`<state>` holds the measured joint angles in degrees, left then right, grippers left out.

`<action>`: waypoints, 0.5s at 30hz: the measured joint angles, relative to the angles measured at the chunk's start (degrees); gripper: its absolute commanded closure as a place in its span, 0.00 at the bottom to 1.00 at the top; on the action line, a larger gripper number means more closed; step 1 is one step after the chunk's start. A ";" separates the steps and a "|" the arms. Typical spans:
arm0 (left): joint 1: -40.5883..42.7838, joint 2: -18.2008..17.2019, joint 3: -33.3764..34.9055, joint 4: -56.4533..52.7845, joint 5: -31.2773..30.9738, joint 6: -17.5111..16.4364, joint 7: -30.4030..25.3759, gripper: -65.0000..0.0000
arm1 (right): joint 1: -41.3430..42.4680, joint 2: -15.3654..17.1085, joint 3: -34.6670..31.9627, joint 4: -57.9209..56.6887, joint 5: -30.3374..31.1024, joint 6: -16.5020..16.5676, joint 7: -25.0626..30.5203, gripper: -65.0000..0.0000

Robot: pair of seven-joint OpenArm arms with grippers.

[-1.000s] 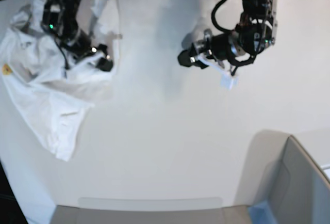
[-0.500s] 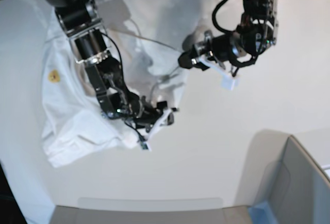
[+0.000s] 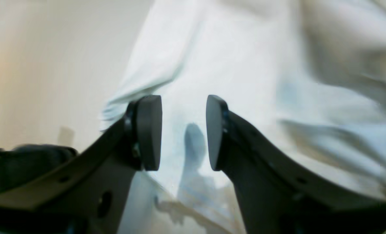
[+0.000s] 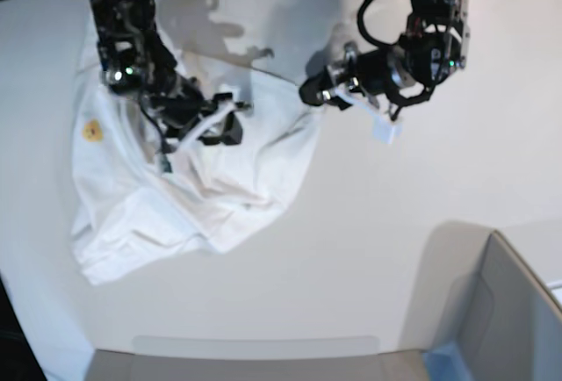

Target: Layout the t-shirt on the table in an organized manner, then fold the t-shirt properly

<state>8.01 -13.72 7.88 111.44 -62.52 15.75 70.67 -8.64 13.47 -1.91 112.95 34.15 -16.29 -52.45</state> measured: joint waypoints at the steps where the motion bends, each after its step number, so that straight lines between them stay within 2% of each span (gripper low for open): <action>1: -0.96 0.57 0.02 -0.09 0.04 0.04 -0.02 0.74 | -1.51 0.13 2.14 1.60 -0.13 -0.11 -0.13 0.65; 8: -8.26 1.60 11.85 -5.62 0.02 -0.04 -0.13 0.74 | -6.05 -0.33 14.38 4.33 0.46 0.11 -0.20 0.65; 15: -12.15 1.27 19.04 -12.50 7.78 0.83 -0.24 0.74 | -9.01 -0.55 23.96 4.24 0.26 0.13 -0.31 0.65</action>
<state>-4.14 -12.45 26.92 98.94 -54.74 16.58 70.43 -17.65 12.93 22.04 117.19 34.41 -16.16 -52.75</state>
